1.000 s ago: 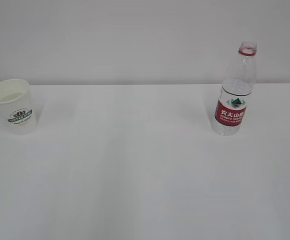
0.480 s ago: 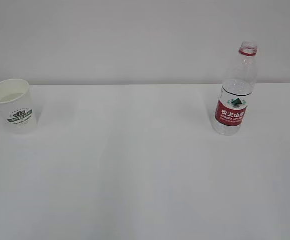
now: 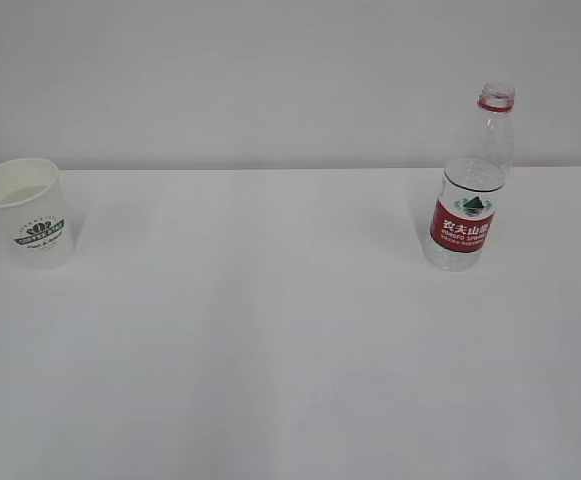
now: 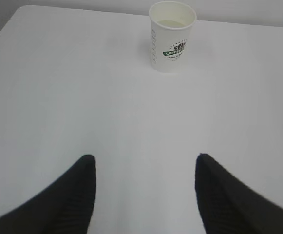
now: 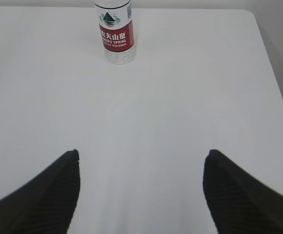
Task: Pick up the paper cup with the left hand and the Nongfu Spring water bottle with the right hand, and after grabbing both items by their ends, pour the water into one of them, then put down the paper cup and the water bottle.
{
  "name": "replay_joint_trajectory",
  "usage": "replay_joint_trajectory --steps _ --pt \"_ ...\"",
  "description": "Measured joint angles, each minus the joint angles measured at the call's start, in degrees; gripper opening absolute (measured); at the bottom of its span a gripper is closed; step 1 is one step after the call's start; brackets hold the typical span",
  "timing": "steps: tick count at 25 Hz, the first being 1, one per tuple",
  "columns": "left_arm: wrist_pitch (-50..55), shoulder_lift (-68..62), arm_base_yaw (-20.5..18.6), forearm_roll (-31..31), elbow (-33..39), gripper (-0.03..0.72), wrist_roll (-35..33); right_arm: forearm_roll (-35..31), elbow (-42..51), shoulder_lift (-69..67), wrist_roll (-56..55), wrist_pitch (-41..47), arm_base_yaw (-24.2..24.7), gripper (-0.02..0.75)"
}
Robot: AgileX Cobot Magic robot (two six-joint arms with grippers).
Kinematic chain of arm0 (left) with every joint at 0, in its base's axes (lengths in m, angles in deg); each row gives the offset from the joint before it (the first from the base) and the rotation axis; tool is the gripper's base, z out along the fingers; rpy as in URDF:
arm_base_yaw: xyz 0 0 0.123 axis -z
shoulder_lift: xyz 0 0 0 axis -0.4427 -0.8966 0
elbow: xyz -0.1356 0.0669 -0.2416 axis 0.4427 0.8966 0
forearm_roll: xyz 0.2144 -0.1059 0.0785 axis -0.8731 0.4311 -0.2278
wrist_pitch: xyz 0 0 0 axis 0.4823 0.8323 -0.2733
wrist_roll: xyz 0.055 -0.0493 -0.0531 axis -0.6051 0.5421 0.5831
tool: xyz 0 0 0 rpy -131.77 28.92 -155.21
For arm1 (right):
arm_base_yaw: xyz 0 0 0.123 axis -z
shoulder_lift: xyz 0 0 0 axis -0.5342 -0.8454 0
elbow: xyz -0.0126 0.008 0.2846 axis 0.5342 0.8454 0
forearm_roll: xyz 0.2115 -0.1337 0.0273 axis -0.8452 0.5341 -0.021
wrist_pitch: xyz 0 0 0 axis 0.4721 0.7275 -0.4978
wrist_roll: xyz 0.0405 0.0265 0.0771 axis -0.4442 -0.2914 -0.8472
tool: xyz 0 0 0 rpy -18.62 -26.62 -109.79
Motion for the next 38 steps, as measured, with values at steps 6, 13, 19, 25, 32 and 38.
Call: replay_joint_trajectory --steps 6,13,19,25,32,38 --pt "0.0 0.0 0.0 0.1 0.0 0.456 0.0 0.0 0.0 0.0 0.0 0.0 4.22 0.593" --pt "0.0 0.0 0.0 0.1 0.0 0.451 0.0 0.0 0.0 0.0 0.0 0.0 6.18 0.593" --pt "0.0 0.0 0.0 0.1 0.0 0.449 0.0 0.0 0.0 0.0 0.0 0.0 6.18 0.592" --pt "0.0 0.0 0.0 0.1 0.0 0.446 0.0 0.0 0.0 0.0 0.0 0.0 6.32 0.592" --pt "0.0 0.0 0.0 0.1 0.0 0.445 0.0 0.0 0.0 0.0 0.0 0.0 6.32 0.592" --pt "0.0 0.0 0.0 0.1 0.0 0.442 0.0 0.0 0.0 0.0 0.0 0.0 6.32 0.591"
